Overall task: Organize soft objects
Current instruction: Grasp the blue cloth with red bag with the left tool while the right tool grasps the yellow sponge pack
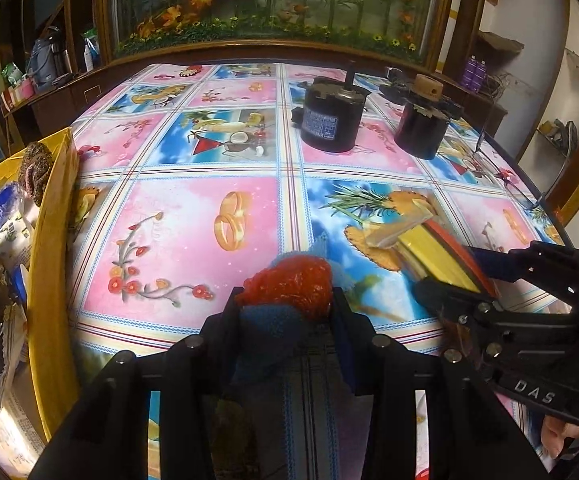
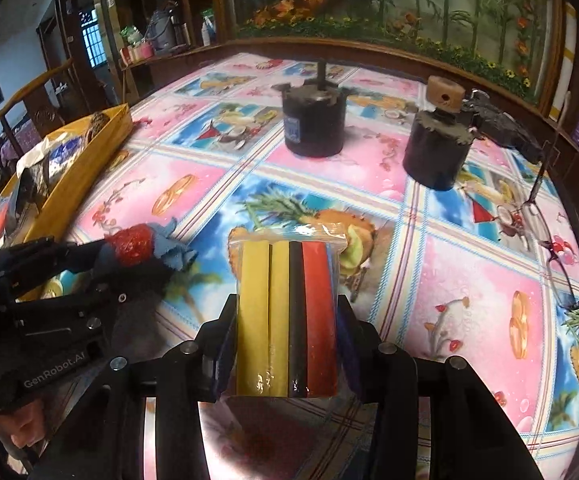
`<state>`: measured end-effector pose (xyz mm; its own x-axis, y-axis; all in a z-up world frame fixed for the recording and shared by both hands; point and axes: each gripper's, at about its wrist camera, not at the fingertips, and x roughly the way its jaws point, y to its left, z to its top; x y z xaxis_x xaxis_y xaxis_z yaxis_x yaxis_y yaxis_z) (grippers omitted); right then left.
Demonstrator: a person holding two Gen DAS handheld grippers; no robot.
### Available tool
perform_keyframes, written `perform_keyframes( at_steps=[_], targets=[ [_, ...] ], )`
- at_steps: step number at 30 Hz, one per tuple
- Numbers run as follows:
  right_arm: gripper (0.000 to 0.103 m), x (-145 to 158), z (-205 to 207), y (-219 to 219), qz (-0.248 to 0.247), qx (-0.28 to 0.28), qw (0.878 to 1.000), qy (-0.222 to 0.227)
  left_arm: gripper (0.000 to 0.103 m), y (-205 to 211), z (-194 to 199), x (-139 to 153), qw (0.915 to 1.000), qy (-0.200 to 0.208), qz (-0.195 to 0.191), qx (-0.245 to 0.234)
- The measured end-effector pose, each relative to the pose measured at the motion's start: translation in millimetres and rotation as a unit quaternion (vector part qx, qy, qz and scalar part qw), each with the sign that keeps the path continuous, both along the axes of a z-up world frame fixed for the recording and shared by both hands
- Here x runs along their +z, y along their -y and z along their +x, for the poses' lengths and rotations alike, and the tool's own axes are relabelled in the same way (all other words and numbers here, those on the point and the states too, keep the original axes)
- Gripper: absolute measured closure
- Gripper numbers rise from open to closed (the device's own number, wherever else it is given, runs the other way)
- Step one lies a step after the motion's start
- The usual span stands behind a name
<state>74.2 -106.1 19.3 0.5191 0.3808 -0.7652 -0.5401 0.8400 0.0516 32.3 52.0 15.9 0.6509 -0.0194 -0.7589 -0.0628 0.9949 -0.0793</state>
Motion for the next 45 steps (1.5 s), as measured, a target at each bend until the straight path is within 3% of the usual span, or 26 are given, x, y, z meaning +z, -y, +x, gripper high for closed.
perform_keyframes(
  at_steps=[10,20,34,45],
  targets=[
    [0.054,11.8,-2.9,2.4,0.014,-0.019,0.999,0.028,0.064,-5.2,-5.8,5.2,0.9994,0.020,-0.002,0.027],
    [0.054,14.8,-11.0,-1.1,0.028,-0.029,0.999,0.033,0.064,-4.5,-14.3,15.7,0.9972,0.053,0.024,0.048],
    [0.054,14.8,-16.5,-7.7,0.039,-0.036,0.998,0.032,0.064,-7.5,-23.4,24.6,0.9940,0.086,0.027,0.061],
    [0.054,18.8,-23.3,-19.8,0.048,-0.057,0.996,0.050,0.064,-16.5,-50.0,44.4,0.9835,0.164,0.002,0.076]
  ],
)
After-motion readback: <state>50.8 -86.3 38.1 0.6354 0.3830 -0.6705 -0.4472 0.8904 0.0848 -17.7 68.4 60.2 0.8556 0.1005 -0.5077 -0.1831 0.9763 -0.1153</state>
